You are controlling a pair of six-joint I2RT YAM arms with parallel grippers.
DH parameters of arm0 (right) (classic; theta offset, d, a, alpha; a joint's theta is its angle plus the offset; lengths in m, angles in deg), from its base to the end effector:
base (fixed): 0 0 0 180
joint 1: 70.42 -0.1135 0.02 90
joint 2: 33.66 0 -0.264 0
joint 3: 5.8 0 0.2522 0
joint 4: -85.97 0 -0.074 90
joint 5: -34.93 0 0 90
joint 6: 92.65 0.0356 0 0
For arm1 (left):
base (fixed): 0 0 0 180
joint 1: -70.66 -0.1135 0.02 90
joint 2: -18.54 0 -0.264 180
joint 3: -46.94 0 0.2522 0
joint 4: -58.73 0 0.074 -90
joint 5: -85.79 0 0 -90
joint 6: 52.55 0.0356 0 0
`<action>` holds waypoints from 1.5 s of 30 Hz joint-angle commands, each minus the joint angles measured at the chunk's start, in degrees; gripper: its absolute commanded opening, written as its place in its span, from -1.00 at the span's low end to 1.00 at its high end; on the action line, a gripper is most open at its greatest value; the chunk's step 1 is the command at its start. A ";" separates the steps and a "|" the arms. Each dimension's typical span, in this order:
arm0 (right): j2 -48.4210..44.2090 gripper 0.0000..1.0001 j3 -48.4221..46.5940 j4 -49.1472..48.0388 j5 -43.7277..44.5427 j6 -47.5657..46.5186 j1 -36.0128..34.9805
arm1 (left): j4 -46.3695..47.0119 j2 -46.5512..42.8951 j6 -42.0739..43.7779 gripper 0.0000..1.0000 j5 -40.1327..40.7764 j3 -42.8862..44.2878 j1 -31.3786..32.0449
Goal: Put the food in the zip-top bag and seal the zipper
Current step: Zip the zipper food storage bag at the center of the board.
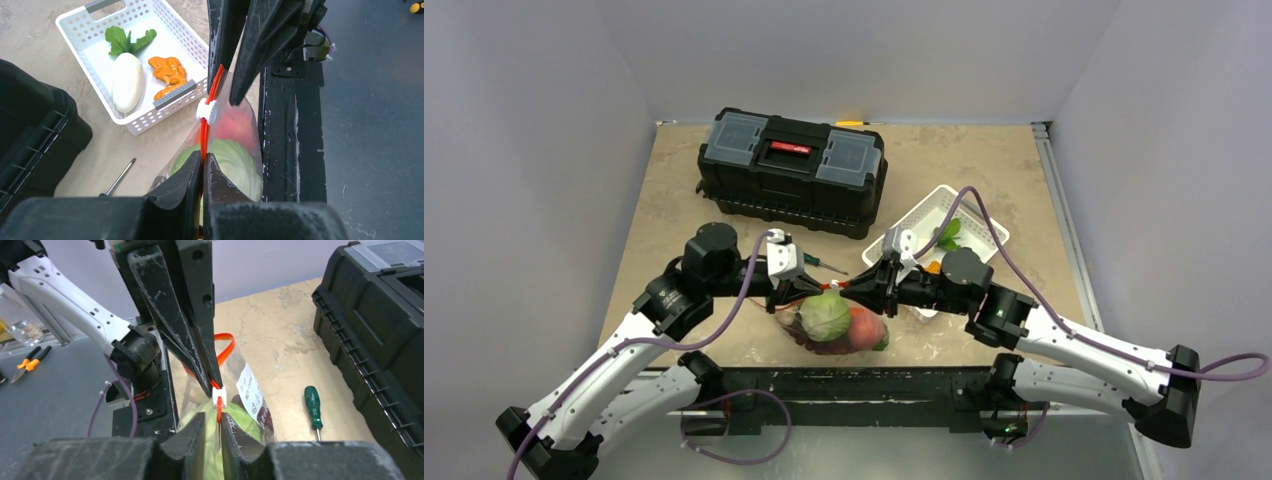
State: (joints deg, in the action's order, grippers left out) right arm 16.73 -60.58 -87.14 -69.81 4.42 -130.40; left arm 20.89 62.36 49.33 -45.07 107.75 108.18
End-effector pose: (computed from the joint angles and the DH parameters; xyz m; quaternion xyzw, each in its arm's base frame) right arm 0.0980 0.1876 0.3315 -0.3986 0.6019 0.4560 0.5205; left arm 0.1167 -0.1190 0.3341 0.5024 0.6182 -0.3982 0.4548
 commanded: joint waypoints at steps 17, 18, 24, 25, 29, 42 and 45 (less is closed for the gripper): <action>11.10 -0.17 -20.62 21.00 -6.43 -16.94 0.13 | 1.49 -1.16 0.62 -1.00 -1.28 2.19 0.13; 11.22 -0.21 -20.53 20.83 -6.42 -16.99 0.13 | 1.53 -1.26 0.60 -1.00 -1.39 2.17 0.13; 11.05 -0.61 -19.68 18.72 -7.38 -16.29 0.14 | 1.66 -1.21 0.52 -1.00 -1.58 2.09 0.10; 11.13 -0.71 -19.84 18.64 -7.31 -16.25 0.16 | 1.67 -1.31 0.51 -1.00 -1.57 2.15 0.11; 11.82 -0.76 -20.64 19.51 -7.41 -16.36 0.13 | 1.72 -1.34 0.51 -1.00 -1.79 2.16 0.10; 16.73 -0.75 -24.17 22.09 -9.08 -17.93 0.15 | 2.23 -2.56 0.77 -1.00 -2.91 2.00 0.12; 17.80 -0.75 -25.08 22.63 -9.31 -18.07 0.18 | 2.41 -2.92 0.79 -1.00 -2.81 1.86 0.11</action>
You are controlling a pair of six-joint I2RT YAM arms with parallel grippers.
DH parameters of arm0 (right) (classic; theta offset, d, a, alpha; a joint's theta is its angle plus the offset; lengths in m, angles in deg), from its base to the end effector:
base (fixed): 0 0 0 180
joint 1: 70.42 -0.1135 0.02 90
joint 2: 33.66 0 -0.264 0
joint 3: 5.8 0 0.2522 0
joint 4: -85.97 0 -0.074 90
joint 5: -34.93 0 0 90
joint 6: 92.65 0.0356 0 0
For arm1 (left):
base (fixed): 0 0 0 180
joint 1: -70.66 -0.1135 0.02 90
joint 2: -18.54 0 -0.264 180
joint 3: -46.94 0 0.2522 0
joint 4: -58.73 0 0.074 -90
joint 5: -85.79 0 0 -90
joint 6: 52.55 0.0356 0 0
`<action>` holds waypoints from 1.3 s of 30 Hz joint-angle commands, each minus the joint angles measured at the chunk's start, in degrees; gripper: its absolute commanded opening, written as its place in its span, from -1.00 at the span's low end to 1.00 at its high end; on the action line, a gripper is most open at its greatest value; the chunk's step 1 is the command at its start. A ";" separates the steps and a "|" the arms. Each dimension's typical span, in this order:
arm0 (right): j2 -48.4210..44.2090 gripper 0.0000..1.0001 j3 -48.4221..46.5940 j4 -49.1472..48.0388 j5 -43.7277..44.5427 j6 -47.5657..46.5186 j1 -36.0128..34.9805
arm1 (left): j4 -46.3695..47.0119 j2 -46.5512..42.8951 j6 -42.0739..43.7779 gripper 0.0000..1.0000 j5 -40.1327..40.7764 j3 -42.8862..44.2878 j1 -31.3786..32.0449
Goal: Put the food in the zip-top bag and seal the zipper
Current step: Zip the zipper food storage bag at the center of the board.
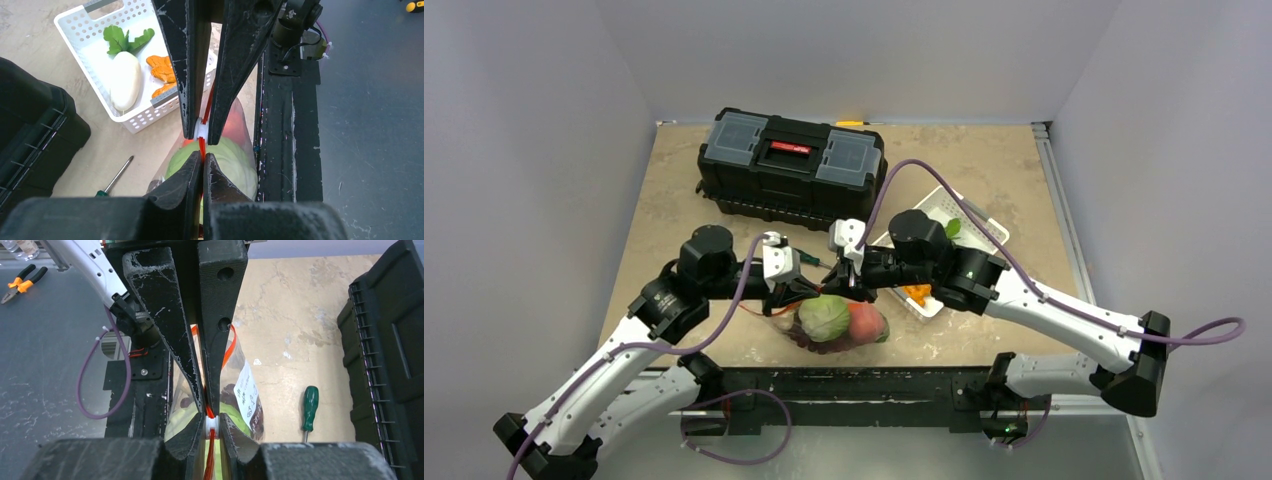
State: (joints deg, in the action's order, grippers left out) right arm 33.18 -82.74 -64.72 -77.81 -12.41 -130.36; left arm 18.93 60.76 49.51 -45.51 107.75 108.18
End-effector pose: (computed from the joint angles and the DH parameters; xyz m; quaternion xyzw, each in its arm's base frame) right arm 0.1210 0.2365 0.3653 -0.5504 0.5906 0.3863 0.4461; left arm 0.1106 -0.1145 0.3349 0.5046 0.6175 -0.4003 0.4515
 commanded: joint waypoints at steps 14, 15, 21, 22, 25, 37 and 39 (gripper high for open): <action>4.59 -0.39 -3.48 -2.97 -7.72 1.77 0.33 | 4.69 -1.69 0.68 -1.00 -2.47 1.56 0.14; 3.29 -0.29 -2.39 -3.89 -6.84 2.95 0.39 | 4.69 -1.72 0.61 -1.00 -2.45 1.60 0.12; -4.91 0.20 4.07 -4.31 -4.76 5.47 2.40 | 4.63 -1.35 0.43 -1.00 -2.29 1.69 0.14; -5.26 0.21 4.30 -3.07 -5.28 5.29 2.45 | 4.60 -1.35 0.43 -1.00 -2.27 1.73 0.13; -7.56 0.20 5.81 -3.14 -7.47 5.94 2.46 | 4.59 -1.33 0.38 -1.00 -2.29 1.74 0.12; -5.84 -0.35 5.43 -6.93 -8.61 8.27 3.16 | 4.60 -1.30 0.18 -1.00 -2.69 1.74 0.18; -5.35 -0.40 4.77 -6.70 -8.25 7.98 3.17 | 4.55 -1.47 0.19 -1.00 -2.69 1.80 0.10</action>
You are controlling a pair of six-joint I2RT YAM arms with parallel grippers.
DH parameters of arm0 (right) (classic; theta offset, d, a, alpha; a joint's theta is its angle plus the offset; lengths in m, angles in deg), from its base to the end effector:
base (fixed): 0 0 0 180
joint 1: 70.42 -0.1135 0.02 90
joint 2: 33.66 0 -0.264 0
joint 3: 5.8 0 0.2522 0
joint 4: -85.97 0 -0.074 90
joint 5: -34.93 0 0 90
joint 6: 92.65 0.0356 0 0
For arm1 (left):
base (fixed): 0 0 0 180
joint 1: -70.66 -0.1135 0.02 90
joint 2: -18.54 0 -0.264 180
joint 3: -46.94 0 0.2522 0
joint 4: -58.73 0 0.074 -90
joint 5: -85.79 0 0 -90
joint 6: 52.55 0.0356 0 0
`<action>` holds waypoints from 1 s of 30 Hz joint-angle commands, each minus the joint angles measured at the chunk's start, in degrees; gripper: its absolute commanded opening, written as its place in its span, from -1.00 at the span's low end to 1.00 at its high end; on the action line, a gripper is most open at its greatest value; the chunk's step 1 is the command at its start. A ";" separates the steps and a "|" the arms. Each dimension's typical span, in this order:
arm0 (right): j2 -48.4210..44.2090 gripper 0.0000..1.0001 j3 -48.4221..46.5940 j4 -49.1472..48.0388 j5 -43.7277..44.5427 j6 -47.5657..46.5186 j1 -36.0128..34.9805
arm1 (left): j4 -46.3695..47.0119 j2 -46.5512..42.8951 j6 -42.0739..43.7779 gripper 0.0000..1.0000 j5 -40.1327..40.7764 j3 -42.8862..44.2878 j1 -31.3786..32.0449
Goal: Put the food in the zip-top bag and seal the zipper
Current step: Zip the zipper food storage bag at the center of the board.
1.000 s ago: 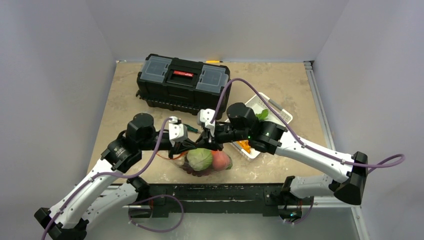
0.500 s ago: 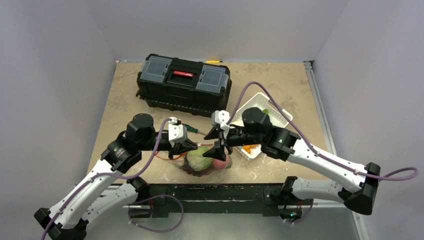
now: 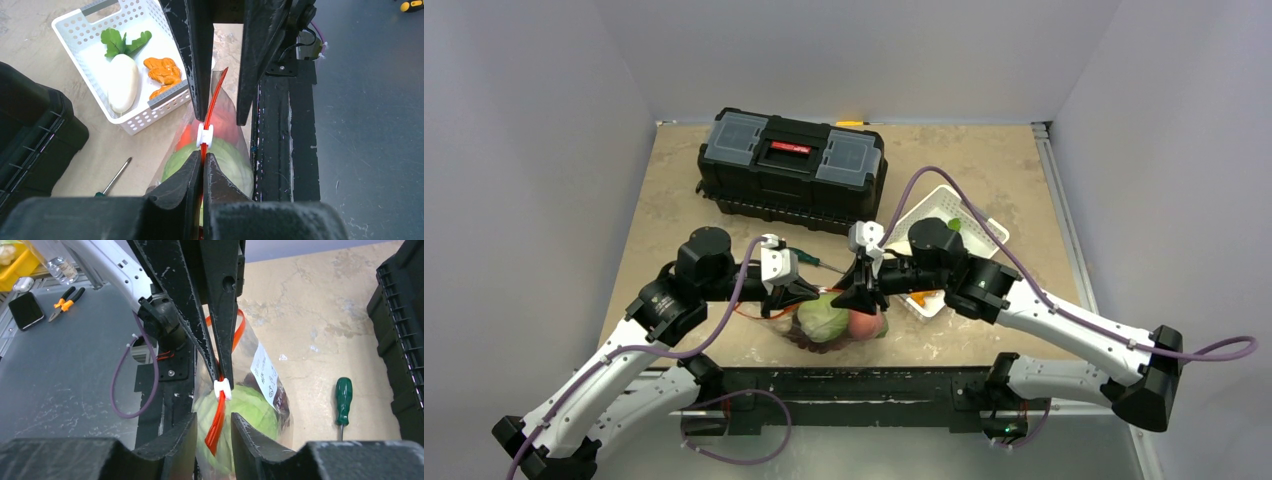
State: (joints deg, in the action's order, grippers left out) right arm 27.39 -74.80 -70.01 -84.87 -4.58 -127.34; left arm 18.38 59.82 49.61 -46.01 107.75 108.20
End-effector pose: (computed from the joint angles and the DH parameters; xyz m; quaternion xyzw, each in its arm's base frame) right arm 0.1177 0.2131 0.3504 -0.5140 0.5966 0.4505 0.4206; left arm 0.1071 -0.1122 0.3362 0.5070 0.6128 -0.4030 0.4529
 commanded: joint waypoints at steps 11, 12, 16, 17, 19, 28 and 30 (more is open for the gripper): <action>1.81 -1.00 -4.62 -0.86 5.67 -0.86 0.15 | 6.34 -0.36 -1.87 -0.36 -3.78 2.02 0.10; 1.83 -1.00 -4.68 -0.74 6.23 -0.55 0.15 | 6.96 -0.38 -2.45 -0.17 -4.35 1.84 0.09; 1.02 -1.00 -3.77 -1.07 7.84 -0.11 0.09 | 9.56 0.38 -4.66 0.07 -6.44 1.65 -0.13; 0.73 -1.00 -3.41 -1.40 8.38 -0.09 0.15 | 9.97 0.71 -5.00 0.07 -6.78 1.62 -0.14; 0.05 -1.00 -2.96 -1.79 8.58 -0.09 0.09 | 10.69 1.54 -5.56 0.02 -7.93 1.71 -0.27; -1.24 -1.00 -2.19 -2.66 6.92 -0.74 0.06 | 9.78 5.49 -6.23 -0.56 -8.65 3.66 -0.82; -1.23 -1.00 -2.07 -2.94 7.45 -0.27 0.04 | 9.69 5.51 -6.15 -0.73 -8.60 3.75 -0.85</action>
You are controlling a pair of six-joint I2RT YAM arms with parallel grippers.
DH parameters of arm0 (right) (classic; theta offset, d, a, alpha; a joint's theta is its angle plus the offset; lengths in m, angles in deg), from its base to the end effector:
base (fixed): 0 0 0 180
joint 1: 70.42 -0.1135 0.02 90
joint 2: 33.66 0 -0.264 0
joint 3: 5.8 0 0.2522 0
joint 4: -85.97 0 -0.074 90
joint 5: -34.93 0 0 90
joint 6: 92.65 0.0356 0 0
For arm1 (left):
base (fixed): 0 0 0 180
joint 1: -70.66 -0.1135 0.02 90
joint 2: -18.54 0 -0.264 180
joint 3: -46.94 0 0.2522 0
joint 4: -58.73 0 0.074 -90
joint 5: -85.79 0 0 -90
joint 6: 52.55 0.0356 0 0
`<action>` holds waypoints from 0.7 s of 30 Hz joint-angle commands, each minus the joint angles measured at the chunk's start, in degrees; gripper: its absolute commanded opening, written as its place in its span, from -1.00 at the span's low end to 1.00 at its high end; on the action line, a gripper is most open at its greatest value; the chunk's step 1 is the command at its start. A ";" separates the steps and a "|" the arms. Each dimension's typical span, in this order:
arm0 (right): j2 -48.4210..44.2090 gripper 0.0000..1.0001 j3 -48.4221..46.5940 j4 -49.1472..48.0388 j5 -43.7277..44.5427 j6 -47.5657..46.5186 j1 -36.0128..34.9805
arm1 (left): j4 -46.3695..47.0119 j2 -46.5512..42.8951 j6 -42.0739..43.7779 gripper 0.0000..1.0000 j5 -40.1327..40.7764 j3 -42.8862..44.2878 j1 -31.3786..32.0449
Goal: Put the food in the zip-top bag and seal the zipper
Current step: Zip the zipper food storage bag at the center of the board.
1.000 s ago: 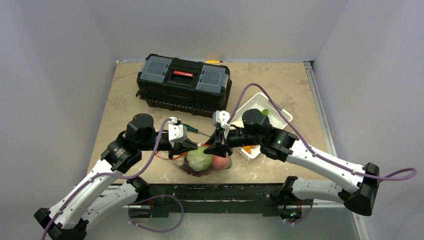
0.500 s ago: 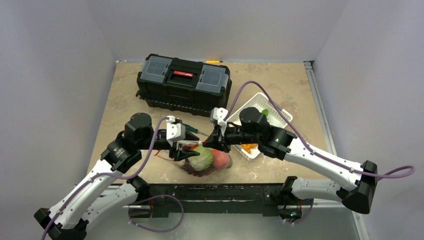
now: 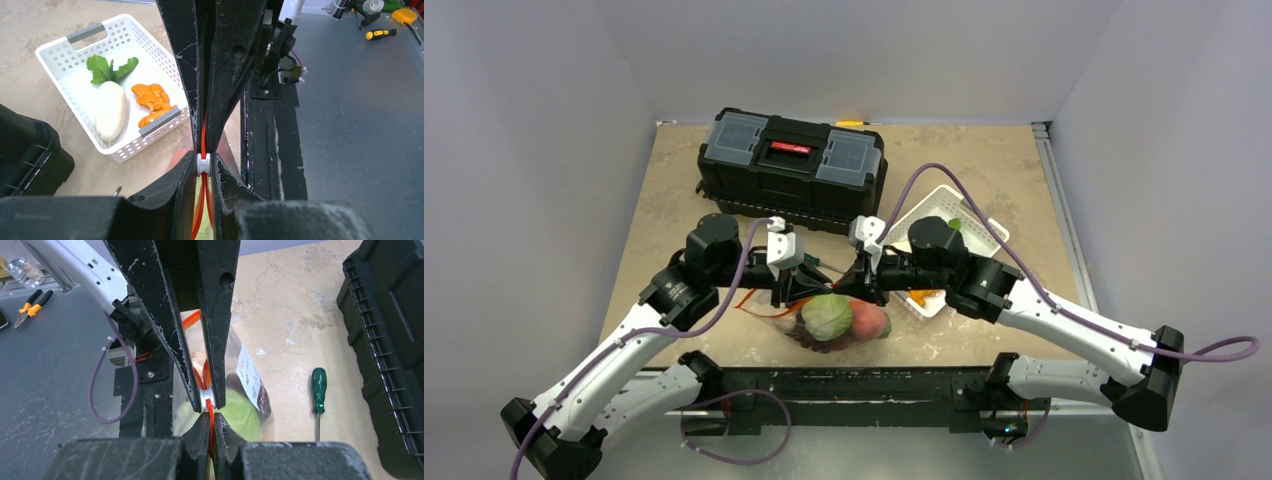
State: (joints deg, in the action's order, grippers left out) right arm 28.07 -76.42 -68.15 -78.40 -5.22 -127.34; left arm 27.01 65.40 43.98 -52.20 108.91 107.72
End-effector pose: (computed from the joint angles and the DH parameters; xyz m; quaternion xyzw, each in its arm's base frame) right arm 0.1225 0.2140 0.3538 -0.4950 0.6238 0.4107 0.4441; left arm 0.1251 -0.1276 0.3439 0.4976 0.5899 -0.4583 0.4408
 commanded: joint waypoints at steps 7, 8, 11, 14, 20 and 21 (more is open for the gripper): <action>-1.82 -1.00 2.53 -13.37 28.86 10.18 -5.54 | -4.68 -1.66 0.66 -1.00 7.09 3.61 -0.32; -1.04 -1.00 2.62 -14.00 33.36 11.43 -6.77 | -6.11 -1.88 0.20 -1.00 7.72 3.99 -0.32; 0.29 -1.00 4.02 -16.24 45.78 13.95 -9.35 | -12.15 -2.97 -1.50 -1.00 10.36 5.33 -0.31; -0.75 -1.00 6.12 -18.25 49.89 16.75 -9.43 | -22.91 -4.04 -4.22 -1.00 17.21 9.56 -0.27; -2.84 -1.00 9.35 -20.89 56.08 17.68 -9.27 | -35.14 -4.65 -13.89 -1.00 19.31 13.58 -0.32; -2.78 -1.00 9.36 -20.64 56.81 17.76 -9.26 | -36.85 -4.78 -15.03 -1.00 19.99 13.86 -0.32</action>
State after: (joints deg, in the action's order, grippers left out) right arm 27.70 -67.94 -85.44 -37.00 11.57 -138.38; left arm 3.58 63.03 37.09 -33.29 118.81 107.41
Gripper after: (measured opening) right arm 0.005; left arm 0.087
